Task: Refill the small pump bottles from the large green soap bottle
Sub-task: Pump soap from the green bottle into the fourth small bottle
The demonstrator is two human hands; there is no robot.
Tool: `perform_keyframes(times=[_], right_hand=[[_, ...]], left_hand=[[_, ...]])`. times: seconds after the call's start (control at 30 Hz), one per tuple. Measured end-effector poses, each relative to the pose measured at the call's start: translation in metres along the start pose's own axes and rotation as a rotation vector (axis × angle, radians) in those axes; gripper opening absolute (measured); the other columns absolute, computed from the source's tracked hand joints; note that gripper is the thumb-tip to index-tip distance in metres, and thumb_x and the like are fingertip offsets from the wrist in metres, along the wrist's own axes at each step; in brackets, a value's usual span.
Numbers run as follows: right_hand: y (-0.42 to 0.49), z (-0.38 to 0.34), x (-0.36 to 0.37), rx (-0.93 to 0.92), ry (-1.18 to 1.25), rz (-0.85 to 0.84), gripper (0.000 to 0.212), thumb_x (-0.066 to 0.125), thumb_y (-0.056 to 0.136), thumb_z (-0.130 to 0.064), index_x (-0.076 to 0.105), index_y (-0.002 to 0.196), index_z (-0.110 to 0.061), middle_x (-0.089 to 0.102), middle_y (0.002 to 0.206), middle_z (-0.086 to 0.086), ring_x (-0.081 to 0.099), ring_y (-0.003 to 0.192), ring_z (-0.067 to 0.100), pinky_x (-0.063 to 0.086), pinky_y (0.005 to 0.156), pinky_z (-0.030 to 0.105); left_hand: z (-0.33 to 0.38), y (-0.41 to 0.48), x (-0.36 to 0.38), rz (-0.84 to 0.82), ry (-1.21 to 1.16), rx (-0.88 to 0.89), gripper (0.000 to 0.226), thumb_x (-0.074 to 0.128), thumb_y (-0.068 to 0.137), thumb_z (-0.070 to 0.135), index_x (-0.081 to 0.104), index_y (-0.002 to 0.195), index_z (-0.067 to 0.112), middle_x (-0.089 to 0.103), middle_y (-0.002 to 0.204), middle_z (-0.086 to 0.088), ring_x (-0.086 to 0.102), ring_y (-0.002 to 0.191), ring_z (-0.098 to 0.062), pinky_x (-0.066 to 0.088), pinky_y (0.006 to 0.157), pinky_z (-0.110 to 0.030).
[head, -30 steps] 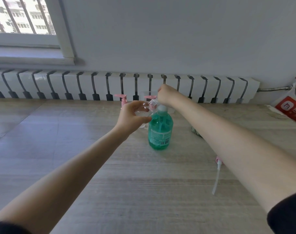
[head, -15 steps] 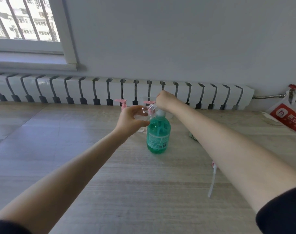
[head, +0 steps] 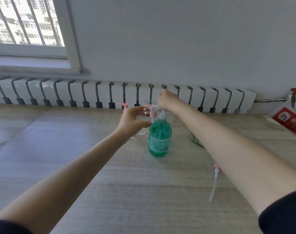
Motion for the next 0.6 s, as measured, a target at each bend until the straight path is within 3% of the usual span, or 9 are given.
perform_keyframes(times=[0.1, 0.17, 0.23, 0.4, 0.5, 0.6], right_hand=[[0.002, 0.003, 0.003, 0.0, 0.009, -0.013, 0.016, 0.036, 0.092, -0.002, 0.05, 0.099, -0.004, 0.049, 0.085, 0.007, 0.048, 0.073, 0.018, 0.042, 0.067, 0.029], [0.001, 0.003, 0.005, -0.009, 0.005, -0.031, 0.031, 0.037, 0.094, -0.003, 0.049, 0.122, -0.002, 0.055, 0.115, 0.014, 0.054, 0.105, 0.026, 0.045, 0.088, 0.034], [-0.002, 0.002, 0.007, -0.02, -0.028, -0.044, 0.037, 0.039, 0.095, -0.004, 0.046, 0.131, 0.0, 0.048, 0.134, 0.016, 0.047, 0.122, 0.029, 0.04, 0.1, 0.036], [-0.001, 0.004, 0.01, -0.018, -0.007, -0.031, 0.035, 0.037, 0.096, -0.007, 0.046, 0.129, -0.002, 0.053, 0.131, 0.013, 0.05, 0.117, 0.025, 0.04, 0.097, 0.035], [-0.003, 0.004, 0.009, -0.022, -0.002, -0.008, 0.035, 0.035, 0.097, -0.008, 0.044, 0.131, -0.004, 0.054, 0.129, 0.012, 0.05, 0.109, 0.021, 0.041, 0.095, 0.034], [-0.005, 0.003, 0.011, -0.023, -0.009, -0.031, 0.035, 0.036, 0.097, -0.008, 0.044, 0.131, -0.003, 0.055, 0.128, 0.011, 0.05, 0.112, 0.022, 0.04, 0.098, 0.035]], left_hand=[[-0.002, 0.001, 0.001, -0.005, 0.005, 0.002, 0.051, 0.076, 0.071, -0.003, 0.062, 0.118, 0.01, 0.066, 0.102, 0.003, 0.061, 0.096, -0.004, 0.046, 0.081, -0.017], [-0.005, 0.001, 0.002, -0.004, 0.005, -0.001, 0.051, 0.077, 0.071, -0.002, 0.062, 0.118, 0.01, 0.067, 0.102, 0.003, 0.061, 0.095, -0.002, 0.046, 0.081, -0.016], [-0.008, 0.002, 0.002, 0.001, 0.015, 0.0, 0.051, 0.077, 0.07, -0.002, 0.062, 0.118, 0.009, 0.067, 0.104, 0.003, 0.062, 0.096, -0.003, 0.045, 0.079, -0.013], [-0.014, 0.001, 0.003, 0.008, 0.017, -0.003, 0.054, 0.078, 0.069, -0.003, 0.062, 0.119, 0.01, 0.067, 0.108, -0.001, 0.062, 0.1, -0.007, 0.047, 0.08, -0.014], [-0.012, 0.001, 0.002, 0.002, 0.025, -0.004, 0.054, 0.078, 0.069, -0.002, 0.062, 0.119, 0.011, 0.067, 0.11, 0.0, 0.062, 0.103, -0.008, 0.046, 0.086, -0.019], [-0.011, 0.0, 0.0, 0.007, 0.03, -0.008, 0.053, 0.078, 0.069, -0.002, 0.063, 0.118, 0.013, 0.067, 0.109, 0.0, 0.062, 0.103, -0.011, 0.049, 0.091, -0.026]])
Point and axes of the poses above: each hand's wrist, its own y-axis towards the middle knuckle, its own x-axis out of the palm, z = x × y, the point moved 8 cm from there along y, towards the middle knuckle
